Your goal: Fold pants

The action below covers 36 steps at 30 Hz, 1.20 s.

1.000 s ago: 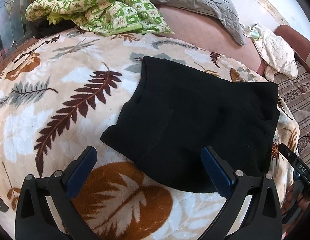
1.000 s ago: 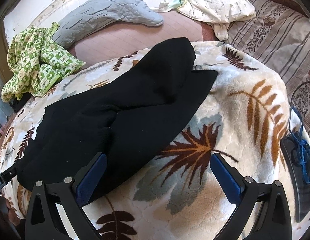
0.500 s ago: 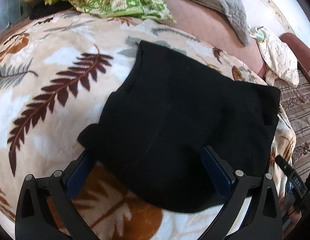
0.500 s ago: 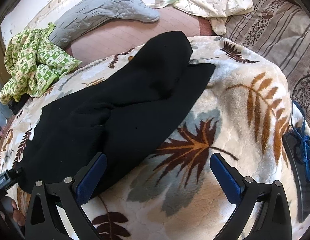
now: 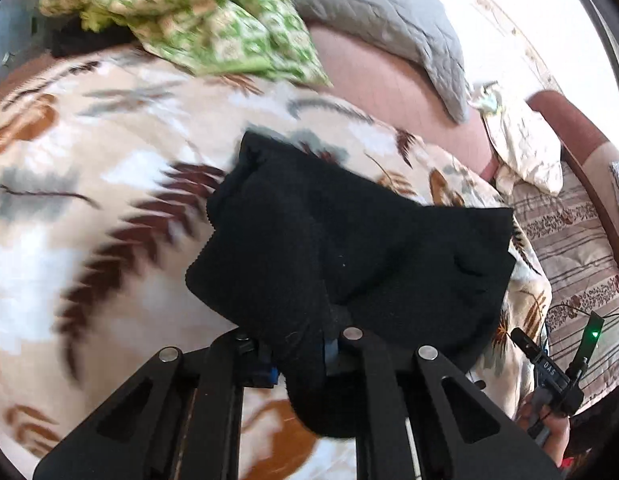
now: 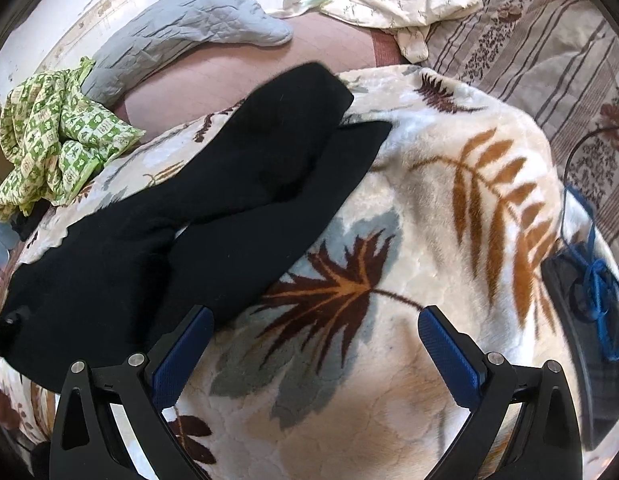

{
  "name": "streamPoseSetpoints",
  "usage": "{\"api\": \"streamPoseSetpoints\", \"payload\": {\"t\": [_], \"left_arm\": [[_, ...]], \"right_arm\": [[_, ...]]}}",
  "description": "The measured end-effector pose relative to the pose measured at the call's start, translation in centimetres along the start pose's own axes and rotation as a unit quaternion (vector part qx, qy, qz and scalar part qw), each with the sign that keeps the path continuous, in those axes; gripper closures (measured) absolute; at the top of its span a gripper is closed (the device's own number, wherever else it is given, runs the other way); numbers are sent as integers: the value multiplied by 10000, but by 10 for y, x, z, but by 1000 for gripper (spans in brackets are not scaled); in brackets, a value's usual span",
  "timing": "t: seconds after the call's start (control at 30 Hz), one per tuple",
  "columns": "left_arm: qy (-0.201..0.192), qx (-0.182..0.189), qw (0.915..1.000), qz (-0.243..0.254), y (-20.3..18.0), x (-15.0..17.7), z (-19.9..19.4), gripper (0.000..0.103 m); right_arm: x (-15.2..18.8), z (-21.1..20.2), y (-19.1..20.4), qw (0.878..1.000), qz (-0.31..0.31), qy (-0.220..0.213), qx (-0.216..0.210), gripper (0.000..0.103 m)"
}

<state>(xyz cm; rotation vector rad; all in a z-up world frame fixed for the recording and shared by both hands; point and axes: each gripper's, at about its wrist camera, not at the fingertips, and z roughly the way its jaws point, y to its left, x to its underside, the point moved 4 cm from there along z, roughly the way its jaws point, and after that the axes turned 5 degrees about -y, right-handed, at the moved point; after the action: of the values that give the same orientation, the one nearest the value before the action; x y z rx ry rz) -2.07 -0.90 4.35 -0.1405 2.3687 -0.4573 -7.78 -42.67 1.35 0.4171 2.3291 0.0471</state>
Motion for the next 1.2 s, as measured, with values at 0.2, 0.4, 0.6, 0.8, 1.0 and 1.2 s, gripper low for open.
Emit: {"api": "streamPoseSetpoints", "payload": {"t": [0.2,0.4,0.6,0.8,1.0,1.2], "left_arm": [[188,-358,9990,-211,50,6,-9,93],[330,-446,9980,-305,54,21,1,93],[346,-511,9977,-282,54,22,3,93],[325,-466,9979,-308,54,23,-1,92],[340,-360,9984,-277,51,28,-9,92],[462,-460,9975,-288,53,41,-6,90]], "right_arm": [[-11,10,-3,9996,176,-45,-203,1],[-36,50,-20,9932,996,132,-588,4],[-58,87,-25,9921,1111,155,-564,72],[-56,52,-24,9923,945,-146,-785,99],[-28,-36,-58,9940,754,-453,-653,99],[27,-45,-86,9961,794,79,-374,99]]}}
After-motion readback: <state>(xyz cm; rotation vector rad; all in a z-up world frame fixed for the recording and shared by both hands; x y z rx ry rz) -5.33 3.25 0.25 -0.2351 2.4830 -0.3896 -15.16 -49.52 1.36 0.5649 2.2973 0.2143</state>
